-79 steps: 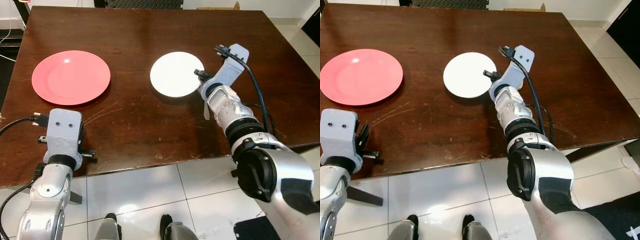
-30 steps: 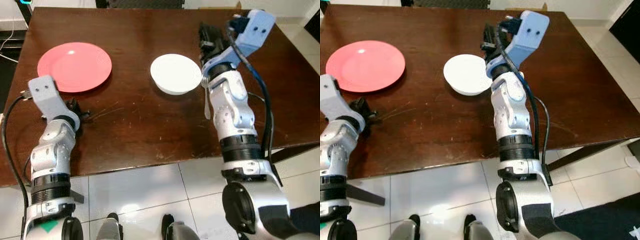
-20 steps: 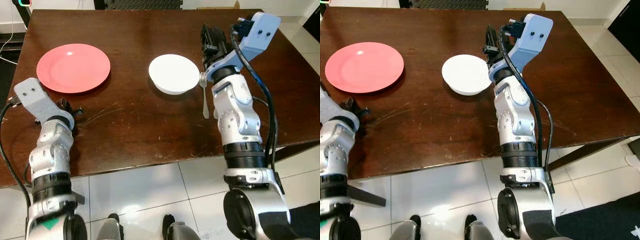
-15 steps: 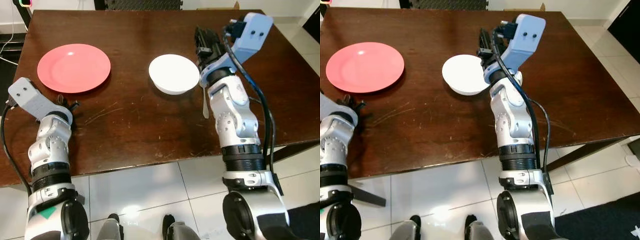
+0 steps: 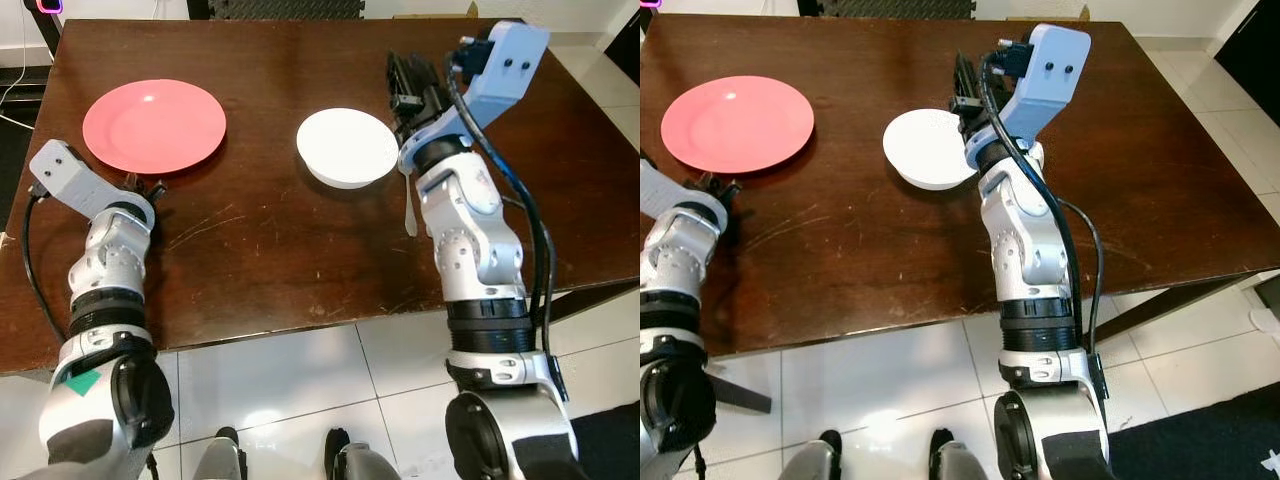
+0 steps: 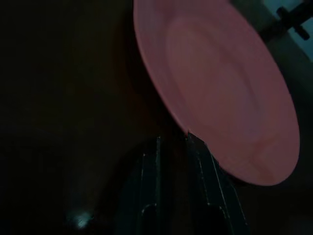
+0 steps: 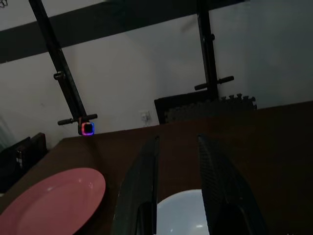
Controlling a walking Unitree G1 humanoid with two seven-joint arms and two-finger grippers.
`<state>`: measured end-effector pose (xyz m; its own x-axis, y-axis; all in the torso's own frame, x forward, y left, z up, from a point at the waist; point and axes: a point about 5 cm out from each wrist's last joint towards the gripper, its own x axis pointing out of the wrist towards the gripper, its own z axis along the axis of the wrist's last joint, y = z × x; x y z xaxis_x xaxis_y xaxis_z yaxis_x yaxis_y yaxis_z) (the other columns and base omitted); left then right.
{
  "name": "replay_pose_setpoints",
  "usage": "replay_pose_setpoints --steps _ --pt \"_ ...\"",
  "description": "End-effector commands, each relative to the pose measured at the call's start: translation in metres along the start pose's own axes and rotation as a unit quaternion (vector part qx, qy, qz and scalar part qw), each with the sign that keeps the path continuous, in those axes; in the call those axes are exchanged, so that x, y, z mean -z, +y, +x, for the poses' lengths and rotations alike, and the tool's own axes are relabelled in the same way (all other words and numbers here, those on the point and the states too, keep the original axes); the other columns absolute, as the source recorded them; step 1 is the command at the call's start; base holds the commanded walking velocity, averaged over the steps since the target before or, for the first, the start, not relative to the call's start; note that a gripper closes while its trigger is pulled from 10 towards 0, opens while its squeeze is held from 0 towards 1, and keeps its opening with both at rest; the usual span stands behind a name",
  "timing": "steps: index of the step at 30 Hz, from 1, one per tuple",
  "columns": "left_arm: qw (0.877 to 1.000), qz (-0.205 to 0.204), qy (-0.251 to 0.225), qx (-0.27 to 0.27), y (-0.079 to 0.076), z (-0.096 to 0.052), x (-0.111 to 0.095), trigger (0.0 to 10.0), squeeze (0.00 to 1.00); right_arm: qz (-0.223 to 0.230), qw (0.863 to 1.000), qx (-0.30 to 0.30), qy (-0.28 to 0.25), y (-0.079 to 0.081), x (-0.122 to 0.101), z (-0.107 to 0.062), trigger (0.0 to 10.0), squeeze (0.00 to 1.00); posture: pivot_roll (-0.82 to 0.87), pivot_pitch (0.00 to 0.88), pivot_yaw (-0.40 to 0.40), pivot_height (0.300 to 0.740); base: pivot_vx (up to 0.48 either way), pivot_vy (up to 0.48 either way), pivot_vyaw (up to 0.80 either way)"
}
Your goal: Setting the table
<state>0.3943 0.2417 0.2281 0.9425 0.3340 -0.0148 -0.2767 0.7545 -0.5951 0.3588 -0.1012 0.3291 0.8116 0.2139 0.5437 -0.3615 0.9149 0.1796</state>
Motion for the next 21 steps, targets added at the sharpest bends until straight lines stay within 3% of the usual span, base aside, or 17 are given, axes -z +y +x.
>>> replay_pose_setpoints --steps 1,2,3,7,8,9,10,11,14,17,21 --pt "0.999 0.040 -0.034 -0.002 -0.001 -0.003 -0.006 2.2 0.00 0.004 1.000 0.002 0.002 -0.001 0.001 -0.004 10.0 0.00 0.07 0.219 0.010 0.740 0.000 0.000 0.00" --pt "0.998 0.044 -0.042 0.000 -0.002 -0.004 -0.008 2.2 0.00 0.004 1.000 0.002 0.002 -0.001 0.000 -0.004 10.0 0.00 0.07 0.219 0.010 0.740 0.000 0.000 0.00" --pt "0.998 0.043 -0.044 0.003 -0.004 -0.005 -0.008 0.0 0.00 0.004 1.000 0.001 0.003 -0.001 0.000 -0.004 10.0 0.00 0.07 0.219 0.010 0.740 0.000 0.000 0.00" --pt "0.996 0.060 -0.067 0.021 -0.010 -0.010 -0.013 0.0 0.00 0.006 1.000 0.001 0.006 0.000 0.001 -0.005 10.0 0.00 0.08 0.217 0.008 0.740 0.000 0.000 0.00" --pt "0.988 0.117 -0.086 0.046 -0.017 -0.013 -0.015 0.0 0.00 0.007 1.000 0.000 0.007 0.000 0.002 -0.005 10.0 0.00 0.08 0.213 0.004 0.740 0.000 0.000 0.00" --pt "0.984 0.142 -0.090 0.054 -0.019 -0.013 -0.016 3.7 0.00 0.007 1.000 0.000 0.008 0.000 0.002 -0.005 10.0 0.00 0.08 0.213 0.004 0.740 0.000 0.000 0.00" --pt "0.984 0.142 -0.090 0.054 -0.019 -0.013 -0.016 3.7 0.00 0.007 1.000 0.000 0.008 0.000 0.002 -0.005 10.0 0.00 0.08 0.213 0.004 0.740 0.000 0.000 0.00" --pt "0.977 0.187 -0.082 0.059 -0.017 -0.007 -0.019 10.0 0.00 0.006 1.000 -0.002 0.007 0.001 0.001 -0.005 10.0 0.00 0.08 0.213 0.002 0.740 0.000 0.000 0.00" --pt "0.973 0.213 -0.067 0.057 -0.013 -0.001 -0.022 10.0 0.00 0.004 1.000 -0.004 0.006 0.002 0.000 -0.005 10.0 0.00 0.08 0.212 0.002 0.740 0.000 0.000 0.00" --pt "0.958 0.276 -0.033 0.072 -0.006 0.009 -0.029 10.0 0.00 -0.010 1.000 -0.013 -0.001 0.005 -0.005 -0.009 10.0 0.00 0.08 0.213 0.006 0.740 0.000 0.000 0.00" --pt "0.947 0.315 0.003 0.064 0.005 0.014 -0.033 10.0 0.00 -0.024 1.000 -0.018 -0.005 0.006 -0.010 -0.015 10.0 0.00 0.06 0.215 0.009 0.740 0.000 0.000 0.00"
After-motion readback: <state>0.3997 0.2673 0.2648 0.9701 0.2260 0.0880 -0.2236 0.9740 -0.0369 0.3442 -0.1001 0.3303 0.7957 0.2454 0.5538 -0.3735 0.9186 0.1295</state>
